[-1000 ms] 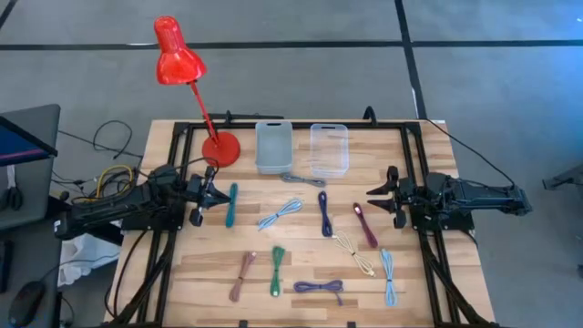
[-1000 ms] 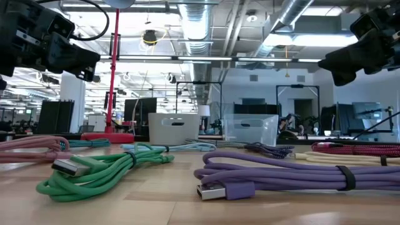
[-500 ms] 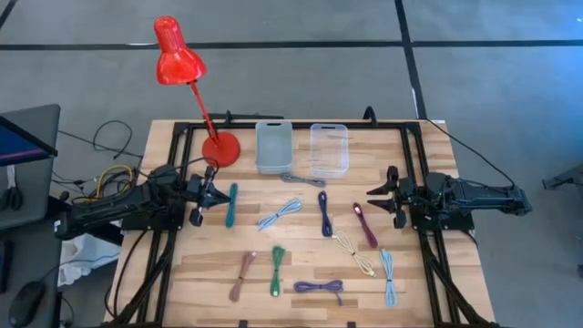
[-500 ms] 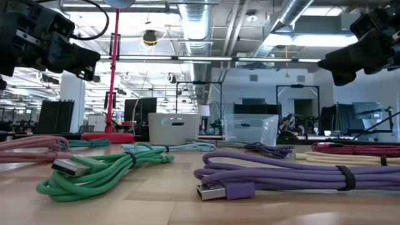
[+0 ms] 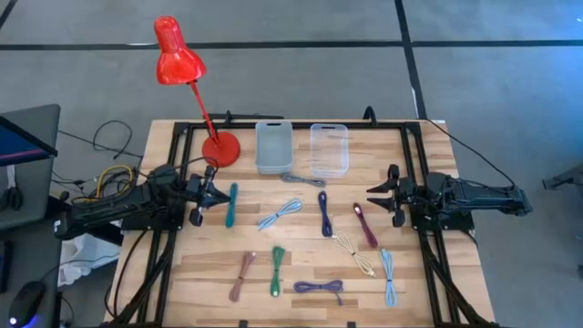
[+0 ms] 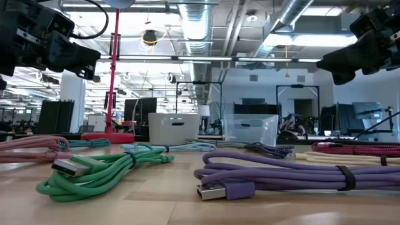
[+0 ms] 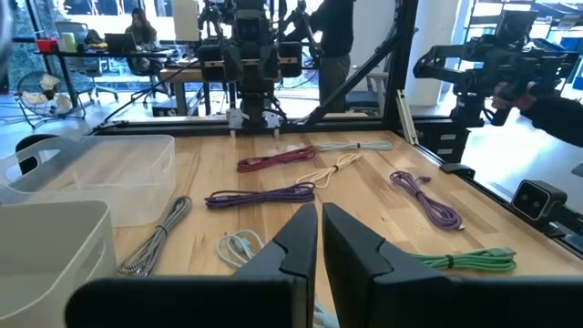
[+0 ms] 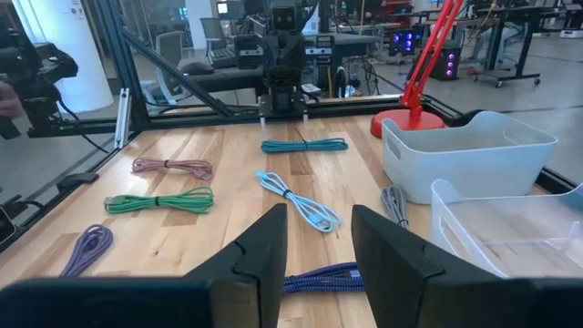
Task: Pick & Place USB Port
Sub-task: Put the gray charger cable into the transparent bin
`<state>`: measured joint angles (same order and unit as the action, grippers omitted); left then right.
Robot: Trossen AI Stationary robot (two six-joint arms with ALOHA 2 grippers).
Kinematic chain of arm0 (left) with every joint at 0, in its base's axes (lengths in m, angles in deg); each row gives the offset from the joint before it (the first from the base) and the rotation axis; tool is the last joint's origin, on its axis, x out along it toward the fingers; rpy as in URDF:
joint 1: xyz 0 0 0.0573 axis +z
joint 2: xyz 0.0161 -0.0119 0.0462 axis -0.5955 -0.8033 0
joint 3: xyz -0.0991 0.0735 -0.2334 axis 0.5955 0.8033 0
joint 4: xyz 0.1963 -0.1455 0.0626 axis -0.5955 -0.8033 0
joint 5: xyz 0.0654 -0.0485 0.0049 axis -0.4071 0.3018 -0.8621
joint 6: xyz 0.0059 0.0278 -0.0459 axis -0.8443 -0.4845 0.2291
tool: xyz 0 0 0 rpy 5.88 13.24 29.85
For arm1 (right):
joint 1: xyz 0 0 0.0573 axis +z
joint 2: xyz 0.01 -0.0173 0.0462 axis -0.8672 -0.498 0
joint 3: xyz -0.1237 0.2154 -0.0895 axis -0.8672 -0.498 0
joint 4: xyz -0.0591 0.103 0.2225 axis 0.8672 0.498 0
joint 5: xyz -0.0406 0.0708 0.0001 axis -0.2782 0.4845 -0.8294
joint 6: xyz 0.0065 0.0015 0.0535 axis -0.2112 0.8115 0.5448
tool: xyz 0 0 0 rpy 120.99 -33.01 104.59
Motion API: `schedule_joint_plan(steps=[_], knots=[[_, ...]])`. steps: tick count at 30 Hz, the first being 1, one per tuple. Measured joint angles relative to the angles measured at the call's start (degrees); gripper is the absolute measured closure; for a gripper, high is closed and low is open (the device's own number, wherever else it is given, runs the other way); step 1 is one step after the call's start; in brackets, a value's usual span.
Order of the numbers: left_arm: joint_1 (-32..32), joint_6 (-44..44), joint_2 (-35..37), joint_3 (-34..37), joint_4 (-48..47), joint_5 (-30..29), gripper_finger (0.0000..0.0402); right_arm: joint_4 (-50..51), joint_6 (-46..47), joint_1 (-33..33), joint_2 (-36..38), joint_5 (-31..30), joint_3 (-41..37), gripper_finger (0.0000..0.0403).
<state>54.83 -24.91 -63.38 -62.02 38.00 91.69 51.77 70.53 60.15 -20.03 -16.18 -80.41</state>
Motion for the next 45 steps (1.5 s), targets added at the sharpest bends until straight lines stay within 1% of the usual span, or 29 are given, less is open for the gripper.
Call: schedule_joint_plan(steps=[8,12,16,19,25,29,31,33,35,37,42,45], knots=[[0.0,0.6,0.0,0.0,1.6,-1.0,0.038,-0.3,0.0,-0.1,0.0,-1.0,0.0,0.0284],[0.0,0.5,0.0,0.0,3.5,-1.1,0.038,-2.5,-0.3,-0.2,0.0,-1.6,-0.2,0.0284],[0.0,0.4,0.0,0.0,7.7,-1.1,0.038,-7.8,-4.8,-0.2,0.0,-6.8,-0.2,0.0284],[0.0,0.4,0.0,0.0,8.6,-1.3,0.038,-10.0,-5.0,-0.2,0.0,-8.2,-0.2,0.0284],[0.0,0.4,0.0,0.0,8.6,-1.7,0.038,-10.1,-4.3,-0.2,0.0,-7.0,-0.1,0.0284],[0.0,0.4,0.0,0.0,8.6,-1.8,0.038,-10.1,-1.1,-0.2,-0.3,-7.0,-0.1,0.0284],[0.0,0.6,0.0,0.0,8.6,-2.8,0.038,-10.1,-0.1,-0.1,-1.0,-7.2,-0.1,0.0284],[0.0,1.8,0.0,0.0,8.6,-6.0,0.038,-10.8,-0.1,0.0,-2.3,-7.6,-0.1,0.0284],[0.0,4.1,-0.5,0.0,8.6,-10.4,0.0379,-12.7,-0.1,-0.1,-4.3,-9.4,-0.1,0.0284],[0.0,5.0,-1.7,0.0,8.6,-13.4,0.0376,-15.0,-0.4,-0.1,-7.1,-11.2,0.0,0.0284],[0.0,6.7,-7.5,0.0,9.2,-17.3,0.0367,-21.8,-0.5,-0.1,-16.3,-13.2,0.0,0.0284],[0.0,7.0,-12.3,0.0,12.2,-18.5,0.0363,-27.8,-0.6,0.0,-21.8,-13.2,0.0,0.0284]])
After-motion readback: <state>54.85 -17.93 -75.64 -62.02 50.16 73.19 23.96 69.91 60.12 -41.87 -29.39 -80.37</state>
